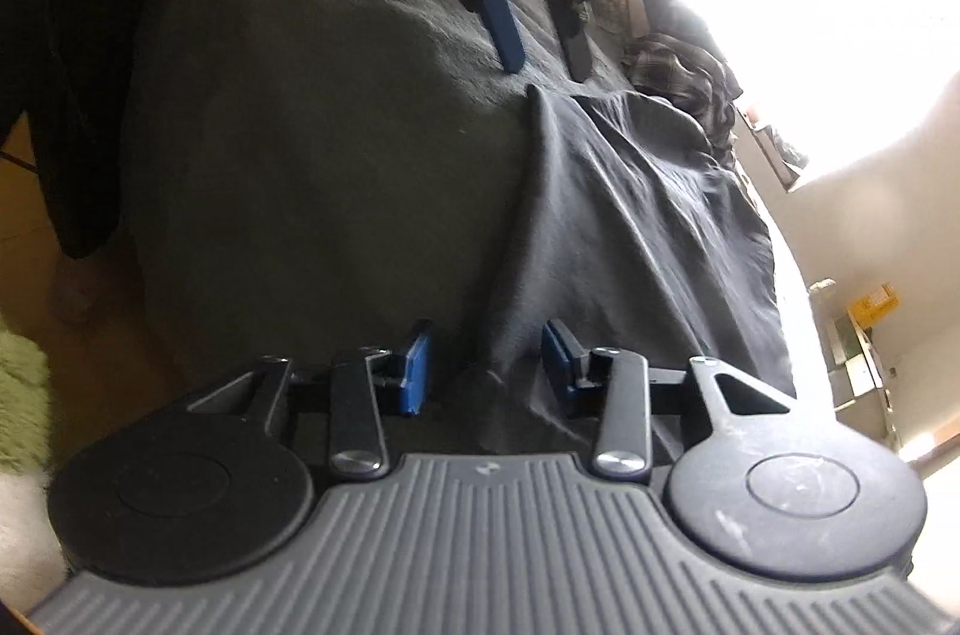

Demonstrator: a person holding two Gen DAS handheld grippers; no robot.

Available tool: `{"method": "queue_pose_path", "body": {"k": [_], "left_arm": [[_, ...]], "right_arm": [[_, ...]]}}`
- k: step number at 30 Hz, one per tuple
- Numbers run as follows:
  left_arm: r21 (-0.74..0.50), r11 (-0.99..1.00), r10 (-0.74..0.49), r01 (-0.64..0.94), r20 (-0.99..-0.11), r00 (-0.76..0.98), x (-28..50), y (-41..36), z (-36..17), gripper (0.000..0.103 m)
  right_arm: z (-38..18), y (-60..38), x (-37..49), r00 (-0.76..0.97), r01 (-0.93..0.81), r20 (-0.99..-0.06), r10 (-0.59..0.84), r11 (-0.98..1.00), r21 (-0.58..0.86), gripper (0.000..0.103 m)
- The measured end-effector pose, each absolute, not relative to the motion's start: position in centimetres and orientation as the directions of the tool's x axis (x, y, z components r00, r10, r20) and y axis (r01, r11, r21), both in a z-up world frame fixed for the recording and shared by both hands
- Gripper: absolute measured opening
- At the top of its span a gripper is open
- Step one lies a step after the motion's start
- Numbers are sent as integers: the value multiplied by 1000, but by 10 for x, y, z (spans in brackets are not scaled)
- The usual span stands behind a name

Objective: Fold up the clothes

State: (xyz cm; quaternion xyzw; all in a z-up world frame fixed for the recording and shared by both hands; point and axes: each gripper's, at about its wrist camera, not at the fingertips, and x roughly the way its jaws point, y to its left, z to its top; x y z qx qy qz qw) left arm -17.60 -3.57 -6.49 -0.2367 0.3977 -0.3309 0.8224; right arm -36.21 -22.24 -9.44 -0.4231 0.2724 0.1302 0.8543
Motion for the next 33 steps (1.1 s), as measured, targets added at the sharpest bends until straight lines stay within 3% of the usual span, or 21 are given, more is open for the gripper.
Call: {"method": "queue_pose_path", "body": {"k": [2,5,15,16,19,20,28,33], "left_arm": [[-657,667,-734,352,-498,461,-175,-35,-66,36],[-663,665,-735,344,-498,460,-174,-34,-66,35],[-660,687,-711,303,-528,464,-171,-47,-68,34],[-657,689,-710,304,-528,466,-171,-50,-67,31],[-647,704,-695,291,-544,470,-170,-56,-67,6],[-644,710,-688,284,-550,472,-170,-58,-67,4],[-603,746,-654,283,-580,487,-173,-72,-42,2],[-554,771,-633,315,-610,477,-169,-93,-24,2]], "right_arm": [[-90,-226,-359,814,-448,-581,-1,635,-629,13],[-82,-232,-358,814,-431,-580,20,690,-581,6],[-71,-258,-355,814,-371,-571,104,850,-375,4],[-71,-260,-355,814,-371,-570,111,855,-363,4],[-71,-266,-355,817,-359,-562,129,876,-321,4],[-71,-268,-356,818,-355,-559,136,884,-305,4],[-67,-288,-360,825,-317,-531,193,936,-153,4],[-66,-318,-356,810,-265,-509,290,956,123,4]]}}
